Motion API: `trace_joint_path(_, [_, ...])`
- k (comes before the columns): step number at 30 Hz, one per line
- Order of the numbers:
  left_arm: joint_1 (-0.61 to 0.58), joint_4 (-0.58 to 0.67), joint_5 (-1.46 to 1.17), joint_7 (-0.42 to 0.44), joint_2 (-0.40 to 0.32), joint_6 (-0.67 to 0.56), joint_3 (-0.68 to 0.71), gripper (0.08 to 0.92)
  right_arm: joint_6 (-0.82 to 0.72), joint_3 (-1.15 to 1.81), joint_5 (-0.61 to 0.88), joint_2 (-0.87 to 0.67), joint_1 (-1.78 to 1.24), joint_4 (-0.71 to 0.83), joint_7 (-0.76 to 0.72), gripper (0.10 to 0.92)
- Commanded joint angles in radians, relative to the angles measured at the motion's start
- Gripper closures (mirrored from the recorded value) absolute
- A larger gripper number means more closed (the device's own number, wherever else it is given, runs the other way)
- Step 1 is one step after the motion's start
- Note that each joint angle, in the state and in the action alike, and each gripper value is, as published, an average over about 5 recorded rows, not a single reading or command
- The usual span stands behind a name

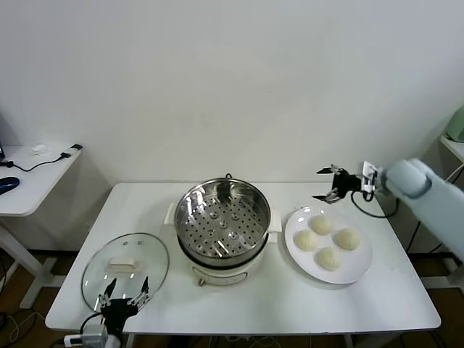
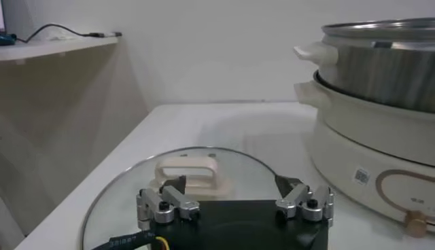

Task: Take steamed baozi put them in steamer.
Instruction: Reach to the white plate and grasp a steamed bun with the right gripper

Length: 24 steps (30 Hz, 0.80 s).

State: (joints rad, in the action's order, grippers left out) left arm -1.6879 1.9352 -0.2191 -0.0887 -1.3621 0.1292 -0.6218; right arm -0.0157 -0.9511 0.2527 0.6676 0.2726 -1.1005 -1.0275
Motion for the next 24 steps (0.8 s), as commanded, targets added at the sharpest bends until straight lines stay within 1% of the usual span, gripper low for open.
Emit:
trace_joint_path(1, [0.001,-0.007,0.001,0.0,-0.002,-0.003,0.0,0.177,0.02,-0.622,-0.016,0.1,0.342,0.158,-0.19,0.203])
trace_joint_path(6, [0.003,-0.013,0.001,0.0,-0.002,-0.006,-0.002,0.177,-0.094,-0.543,0.064,0.175,0.219,0.215,-0.104,0.203])
trace_joint_path(10, [0.003,-0.024,0.001,0.0,-0.001,-0.012,-0.003,0.177,-0.139,-0.446,0.091,0.237,0.125,0.291,-0.06,0.202])
trace_joint_path(19, [0.001,-0.033,0.005,0.001,0.0,-0.018,-0.001,0.177,-0.146,-0.3,0.038,0.337,-0.023,0.44,-0.046,0.202])
trace_joint_path(24, [0.003,-0.039,0.011,0.001,-0.002,-0.019,-0.001,0.177,-0.133,-0.242,-0.005,0.371,-0.07,0.492,-0.037,0.203])
